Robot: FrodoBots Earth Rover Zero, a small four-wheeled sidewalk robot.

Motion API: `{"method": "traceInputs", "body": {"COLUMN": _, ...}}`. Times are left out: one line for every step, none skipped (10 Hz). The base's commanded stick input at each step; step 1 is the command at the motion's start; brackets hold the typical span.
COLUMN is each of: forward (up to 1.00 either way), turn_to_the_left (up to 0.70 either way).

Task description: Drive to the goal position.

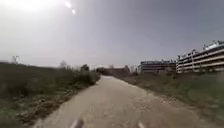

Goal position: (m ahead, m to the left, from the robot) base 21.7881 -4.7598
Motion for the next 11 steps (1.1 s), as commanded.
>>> {"method": "traceInputs", "body": {"forward": 1.00, "turn_to_the_left": -0.07}}
{"method": "traceInputs", "body": {"forward": 1.00, "turn_to_the_left": -0.15}}
{"method": "traceInputs", "body": {"forward": 1.00, "turn_to_the_left": -0.02}}
{"method": "traceInputs", "body": {"forward": 1.00, "turn_to_the_left": 0.00}}
{"method": "traceInputs", "body": {"forward": 1.00, "turn_to_the_left": 0.00}}
{"method": "traceInputs", "body": {"forward": 1.00, "turn_to_the_left": 0.00}}
{"method": "traceInputs", "body": {"forward": 1.00, "turn_to_the_left": 0.00}}
{"method": "traceInputs", "body": {"forward": 1.00, "turn_to_the_left": 0.00}}
{"method": "traceInputs", "body": {"forward": 1.00, "turn_to_the_left": 0.00}}
{"method": "traceInputs", "body": {"forward": 1.00, "turn_to_the_left": 0.00}}
{"method": "traceInputs", "body": {"forward": 1.00, "turn_to_the_left": 0.00}}
